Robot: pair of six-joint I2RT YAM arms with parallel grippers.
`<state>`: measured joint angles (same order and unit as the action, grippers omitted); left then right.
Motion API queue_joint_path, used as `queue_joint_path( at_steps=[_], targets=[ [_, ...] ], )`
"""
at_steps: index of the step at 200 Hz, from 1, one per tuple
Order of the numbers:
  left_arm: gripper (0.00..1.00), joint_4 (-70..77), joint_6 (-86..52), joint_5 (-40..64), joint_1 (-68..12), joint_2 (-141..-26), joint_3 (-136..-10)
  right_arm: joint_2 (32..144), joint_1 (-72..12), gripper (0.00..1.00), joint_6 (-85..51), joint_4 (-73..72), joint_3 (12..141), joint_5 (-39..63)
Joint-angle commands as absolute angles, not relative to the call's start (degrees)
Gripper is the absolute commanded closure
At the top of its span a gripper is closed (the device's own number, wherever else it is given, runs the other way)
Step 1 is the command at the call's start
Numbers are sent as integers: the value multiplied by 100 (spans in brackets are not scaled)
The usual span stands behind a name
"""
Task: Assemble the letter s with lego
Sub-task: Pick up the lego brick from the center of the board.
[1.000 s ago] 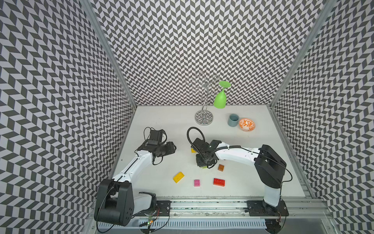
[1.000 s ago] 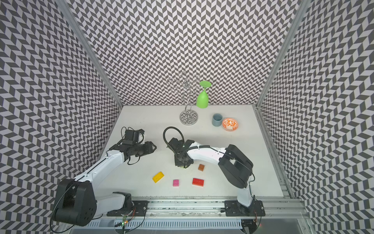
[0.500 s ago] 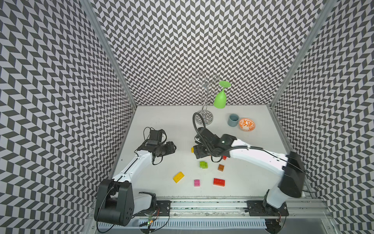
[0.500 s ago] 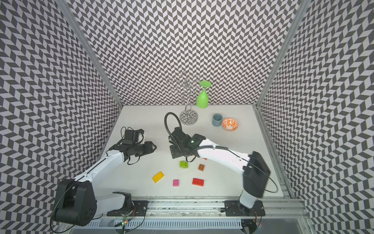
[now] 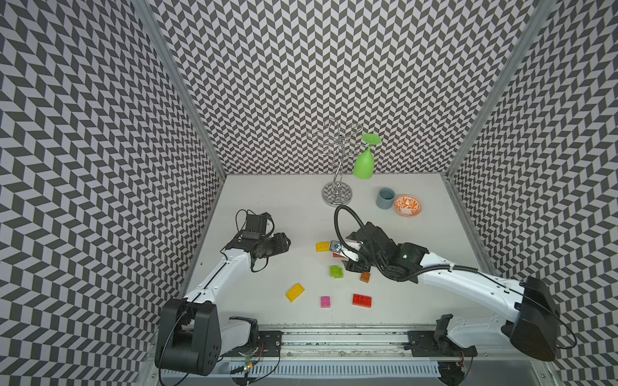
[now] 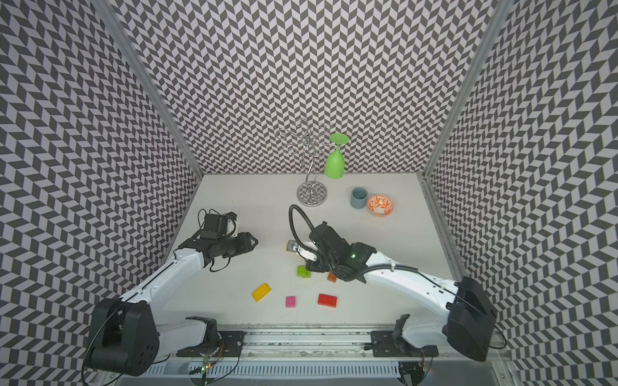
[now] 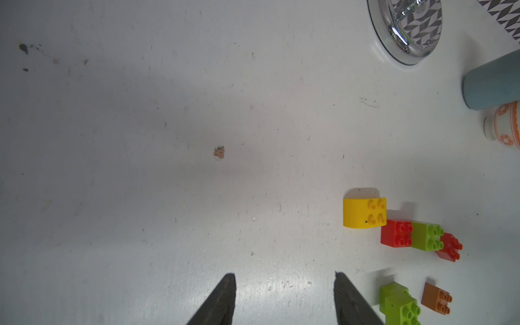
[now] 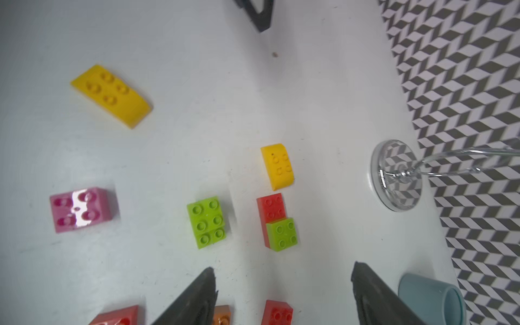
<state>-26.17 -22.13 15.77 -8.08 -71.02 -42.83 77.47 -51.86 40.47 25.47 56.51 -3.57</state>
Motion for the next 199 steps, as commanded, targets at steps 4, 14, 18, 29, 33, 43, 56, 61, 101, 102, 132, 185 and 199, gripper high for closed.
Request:
queue_joint_path(
  at_steps=[4,14,18,29,33,43,56,61,101,102,132,185,199],
  targets=[
    [42,-2505,-2188,1608,-766,-7005,-4236,8036,-4974,24,5316,2453,5639,448],
    [42,-2496,-2188,1619,-766,-7005,-4232,8259,-4942,25,5377,2366,5610,553],
    [42,-2496,-2184,1627,-770,-7005,-4235,8343,-4933,25,5395,2334,5601,601],
    [42,-2496,-2188,1634,-773,-7005,-4234,8556,-4904,26,5448,2246,5577,757],
    [42,-2496,-2187,1637,-772,-7007,-4230,8634,-4904,27,5473,2218,5573,806],
    [42,-2496,-2180,1644,-767,-7011,-4235,8814,-4896,27,5514,2166,5581,918],
    [42,-2495,-2184,1644,-762,-7005,-4231,9028,-4869,27,5553,2120,5617,1033],
    [42,-2488,-2182,1645,-759,-6999,-4236,9107,-4861,27,5563,2109,5645,1072],
    [42,-2481,-2181,1662,-754,-7005,-4234,9571,-4819,30,5533,2351,5910,1398],
    [42,-2480,-2181,1662,-751,-7005,-4235,9576,-4818,30,5531,2358,5912,1406],
    [43,-2478,-2176,1703,-723,-7009,-4224,9759,-4816,34,5392,2417,5981,1547],
    [43,-2471,-2176,1734,-720,-7039,-4220,9998,-4816,42,5186,2257,5948,1617],
    [43,-2470,-2171,1739,-708,-7040,-4225,10062,-4814,44,5161,2271,5975,1642]
  ],
)
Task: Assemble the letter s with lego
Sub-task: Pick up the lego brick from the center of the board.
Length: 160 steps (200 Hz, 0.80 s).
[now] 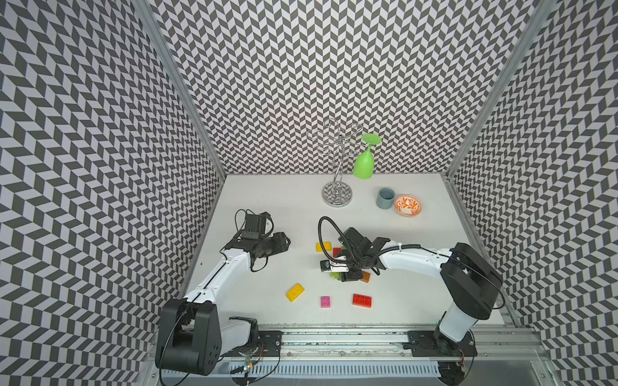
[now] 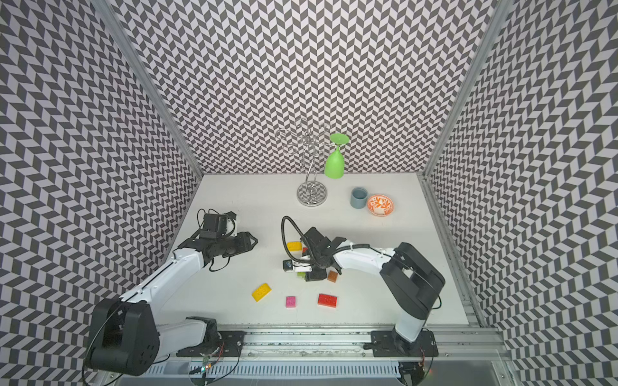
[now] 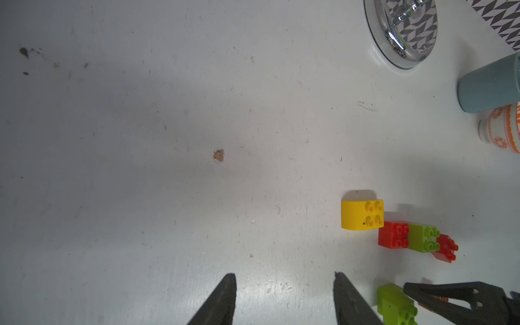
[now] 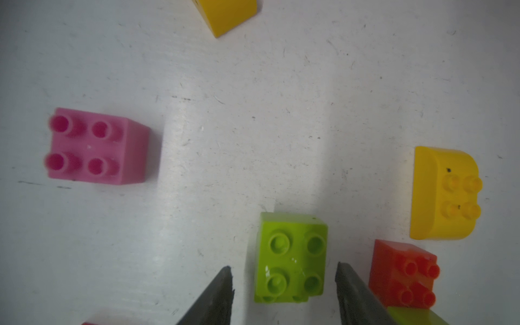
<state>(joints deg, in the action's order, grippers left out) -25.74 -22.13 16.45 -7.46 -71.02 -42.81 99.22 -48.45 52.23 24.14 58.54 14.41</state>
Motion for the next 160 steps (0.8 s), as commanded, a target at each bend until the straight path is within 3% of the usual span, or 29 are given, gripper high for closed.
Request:
queue_joint_path(
  at_steps=[1,82,160],
  targets=[
    [43,-2470,-2171,1739,-705,-7040,-4226,10067,-4811,44,5160,2269,5980,1643],
    [44,-2452,-2168,1786,-648,-7075,-4227,10128,-4755,60,5142,2259,6013,1617],
    [44,-2461,-2179,1783,-589,-7066,-4226,10125,-4720,63,4918,2208,5915,1670]
  ],
)
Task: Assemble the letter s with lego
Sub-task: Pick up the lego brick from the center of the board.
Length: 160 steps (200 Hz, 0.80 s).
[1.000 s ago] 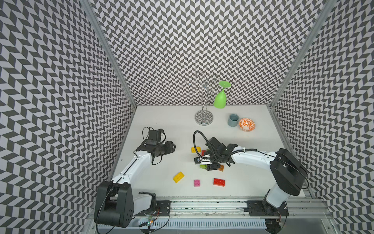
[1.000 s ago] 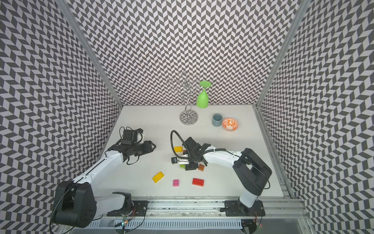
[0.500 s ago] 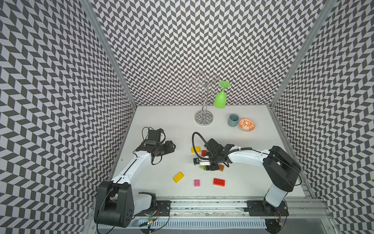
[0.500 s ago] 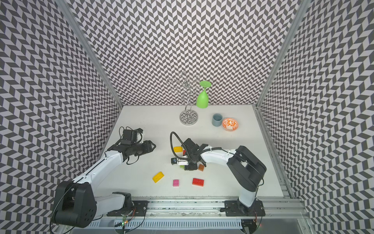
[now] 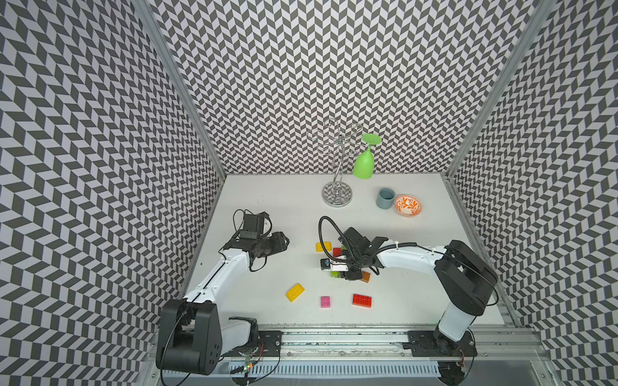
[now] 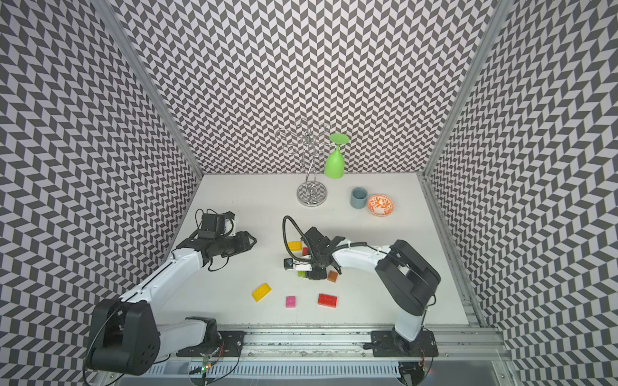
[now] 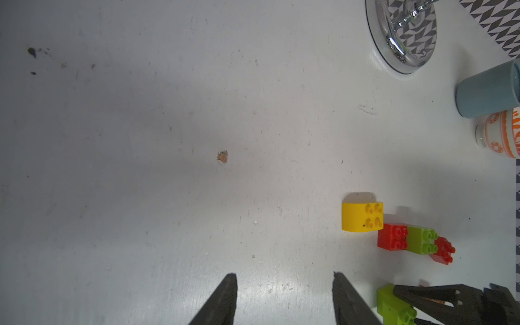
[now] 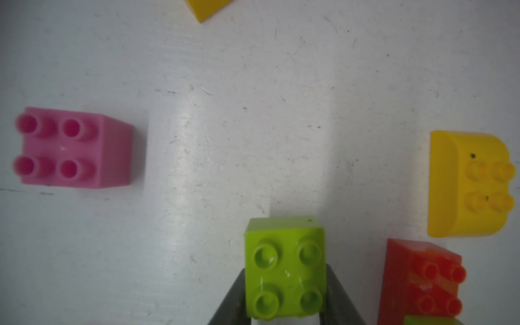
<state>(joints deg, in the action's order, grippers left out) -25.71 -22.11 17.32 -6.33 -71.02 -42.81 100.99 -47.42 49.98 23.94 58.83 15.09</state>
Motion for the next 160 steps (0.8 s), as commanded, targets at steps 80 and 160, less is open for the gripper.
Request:
queue_joint_path(
  at_steps=[80,160],
  targets=[
    [44,-2459,-2173,1786,-577,-7067,-4226,9718,-4689,83,4834,2596,6357,1705],
    [44,-2452,-2173,1781,-563,-7040,-4222,9561,-4113,83,5078,3813,7641,1392]
  ],
)
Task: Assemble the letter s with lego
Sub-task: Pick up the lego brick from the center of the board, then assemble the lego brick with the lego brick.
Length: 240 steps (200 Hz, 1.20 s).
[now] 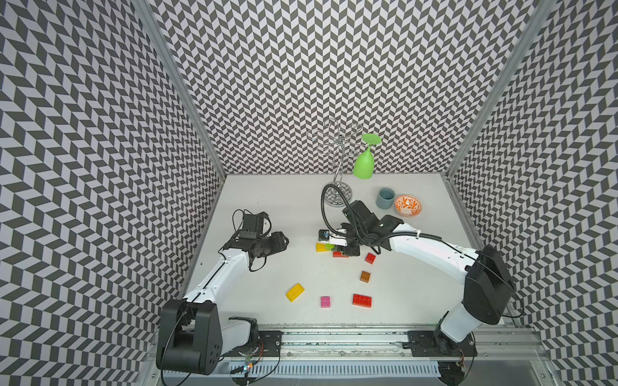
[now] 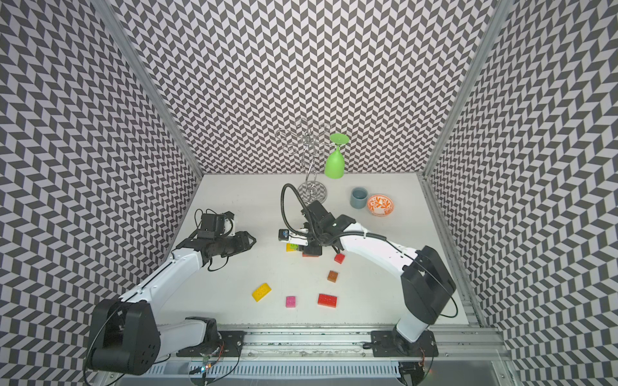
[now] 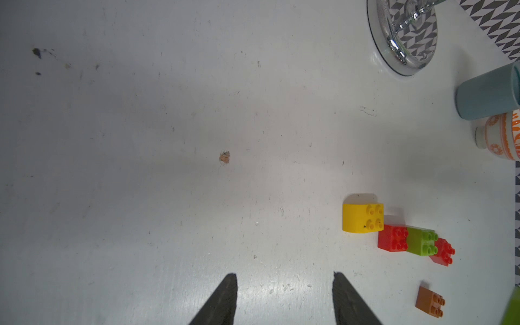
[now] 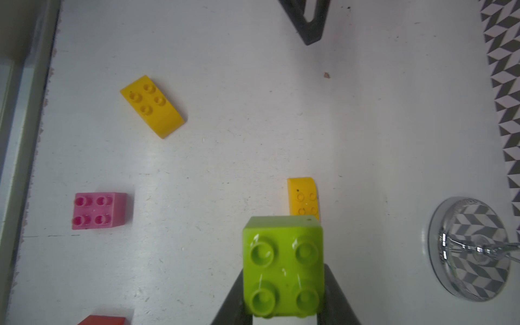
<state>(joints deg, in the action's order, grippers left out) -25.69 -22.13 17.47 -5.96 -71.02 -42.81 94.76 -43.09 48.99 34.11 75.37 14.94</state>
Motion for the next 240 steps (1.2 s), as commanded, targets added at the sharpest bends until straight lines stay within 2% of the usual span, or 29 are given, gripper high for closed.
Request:
queue_joint_path(
  at_steps=[1,112,240],
  targets=[
    [44,-2452,-2172,1783,-558,-7040,-4225,9566,-4104,83,5079,3814,7648,1399],
    [44,-2452,-2172,1774,-536,-7050,-4227,10424,-3666,87,5291,3473,7623,2130],
    [44,-2443,-2173,1785,-527,-7059,-4225,10723,-3539,90,5350,3517,7567,2210]
  ],
)
